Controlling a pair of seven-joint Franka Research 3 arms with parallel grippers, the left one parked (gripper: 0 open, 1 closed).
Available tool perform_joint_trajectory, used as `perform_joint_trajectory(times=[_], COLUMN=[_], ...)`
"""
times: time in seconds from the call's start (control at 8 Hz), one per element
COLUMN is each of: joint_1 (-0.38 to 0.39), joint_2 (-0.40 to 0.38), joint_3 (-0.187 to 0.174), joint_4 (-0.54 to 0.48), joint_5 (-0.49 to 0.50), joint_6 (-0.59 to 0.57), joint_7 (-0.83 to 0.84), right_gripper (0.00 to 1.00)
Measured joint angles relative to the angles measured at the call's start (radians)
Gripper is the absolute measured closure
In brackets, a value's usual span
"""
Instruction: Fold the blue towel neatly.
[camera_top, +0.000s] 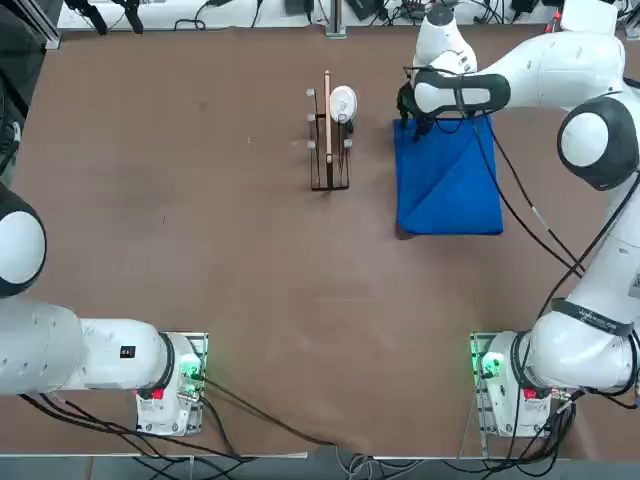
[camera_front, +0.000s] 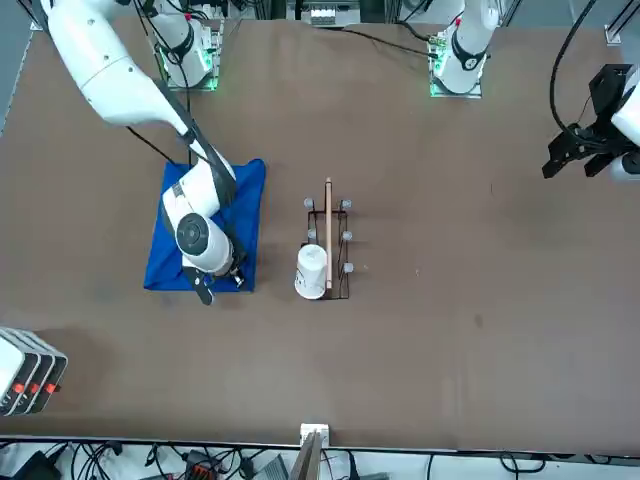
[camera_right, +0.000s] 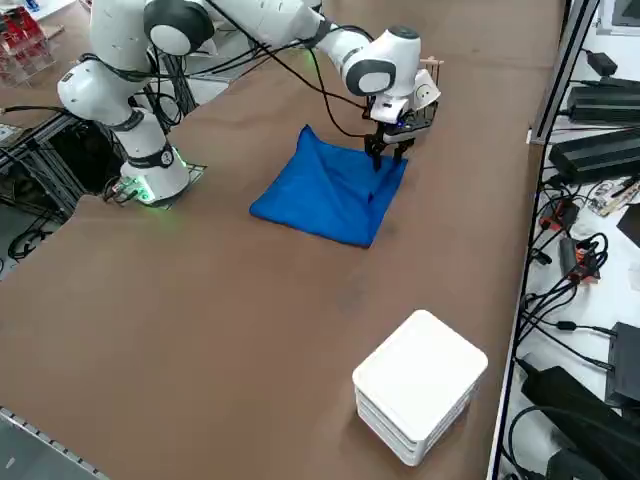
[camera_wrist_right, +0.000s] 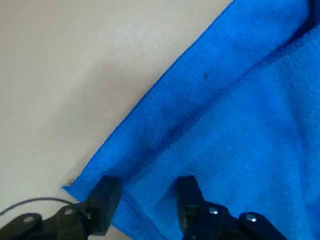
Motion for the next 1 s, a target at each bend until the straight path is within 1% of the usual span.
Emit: perform_joint_trajectory(times=[0.12, 0.25, 0.38, 0.5, 0.62, 0.75, 0.88, 1.0], joint_1=[0.0, 0.0, 0.0, 0.0, 0.0, 0.0, 0.0, 0.0], joint_2=[0.003, 0.003, 0.003, 0.003, 0.003, 0.003, 0.003, 0.003], joint_3=[0.0, 0.0, 0.0, 0.002, 0.002, 0.004, 0.004, 0.005], joint_4=[0.0, 0.0, 0.001, 0.004, 0.004, 0.008, 0.008, 0.009], joint_5=[0.001, 0.003, 0.003, 0.003, 0.003, 0.003, 0.003, 0.003], joint_6=[0.002, 0.003, 0.005, 0.008, 0.008, 0.008, 0.008, 0.008], joint_7=[0.0, 0.0, 0.0, 0.001, 0.0, -0.001, -0.001, -0.002], right_gripper=[0.32, 0.38, 0.42, 0.56, 0.61, 0.81, 0.92, 0.98])
